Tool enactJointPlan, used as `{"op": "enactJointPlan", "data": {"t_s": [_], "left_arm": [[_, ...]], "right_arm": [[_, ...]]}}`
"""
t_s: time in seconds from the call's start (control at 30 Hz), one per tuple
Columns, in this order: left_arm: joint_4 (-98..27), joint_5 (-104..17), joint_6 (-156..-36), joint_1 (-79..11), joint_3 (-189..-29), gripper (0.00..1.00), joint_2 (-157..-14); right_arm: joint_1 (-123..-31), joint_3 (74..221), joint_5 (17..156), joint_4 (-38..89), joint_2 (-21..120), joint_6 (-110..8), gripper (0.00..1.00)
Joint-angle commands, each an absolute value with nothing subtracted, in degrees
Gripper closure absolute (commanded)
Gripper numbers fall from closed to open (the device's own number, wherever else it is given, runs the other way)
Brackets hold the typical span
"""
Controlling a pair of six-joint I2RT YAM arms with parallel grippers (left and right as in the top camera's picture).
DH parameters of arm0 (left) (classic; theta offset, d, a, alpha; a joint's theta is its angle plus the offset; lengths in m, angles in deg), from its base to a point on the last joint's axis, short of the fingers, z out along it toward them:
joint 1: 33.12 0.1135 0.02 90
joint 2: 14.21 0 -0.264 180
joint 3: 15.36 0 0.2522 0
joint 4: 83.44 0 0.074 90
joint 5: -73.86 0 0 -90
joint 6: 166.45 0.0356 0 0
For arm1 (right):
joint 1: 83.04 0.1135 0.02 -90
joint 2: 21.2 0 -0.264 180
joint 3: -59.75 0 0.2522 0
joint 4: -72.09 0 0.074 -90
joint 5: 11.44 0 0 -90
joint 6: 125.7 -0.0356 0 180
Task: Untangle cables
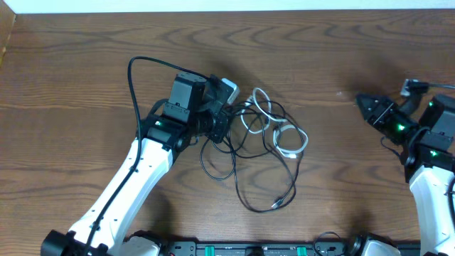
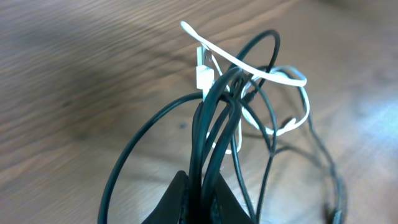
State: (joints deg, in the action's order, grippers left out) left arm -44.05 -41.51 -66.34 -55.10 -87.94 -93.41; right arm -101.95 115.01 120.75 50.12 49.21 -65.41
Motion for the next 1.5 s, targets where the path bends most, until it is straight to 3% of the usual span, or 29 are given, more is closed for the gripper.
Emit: {"op": "enactJointPlan", "data": {"t_s": [0.0, 0.3, 0.4, 0.5, 0.77, 0.93, 1.47], "left_arm": [[-43.1, -50.1, -62.6, -55.1, -88.5, 0.92, -91.9], [-43.0, -50.2, -66.2, -55.1, -88.5, 0.93, -91.9], [-43.0, -50.2, -70.6, -55.1, -88.5, 0.93, -91.9], [-43.1, -50.2, -76.1, -55.1, -88.5, 0.92, -91.9], [-43.4, -50.2, -99.5, -55.1, -88.5, 0.92, -91.9], [-43.4, -50.3, -103.8, -55.1, -88.5, 0.93, -91.9], [-43.0, -49.0, -105.6, -55.1, -88.5, 0.93, -91.9]], "right_arm": [[-99.6, 115.1, 134.4, 50.6, 49.5, -59.1, 0.66], [-85.9, 115.1, 145.7, 50.0, 50.0, -55.1, 0.6], [-76.2, 115.1, 145.5, 49.9, 50.0, -49.3, 0.52], [-69.0, 115.1, 136.9, 49.7, 50.1, -45.7, 0.45], [-55.4, 115.1, 108.9, 51.2, 50.1, -43.1, 0.47], [-52.5, 115.1, 98.6, 51.5, 52.5, -40.9, 0.49], [-51.5, 115.0, 106.8, 57.5, 58.6, -41.4, 0.62]]}}
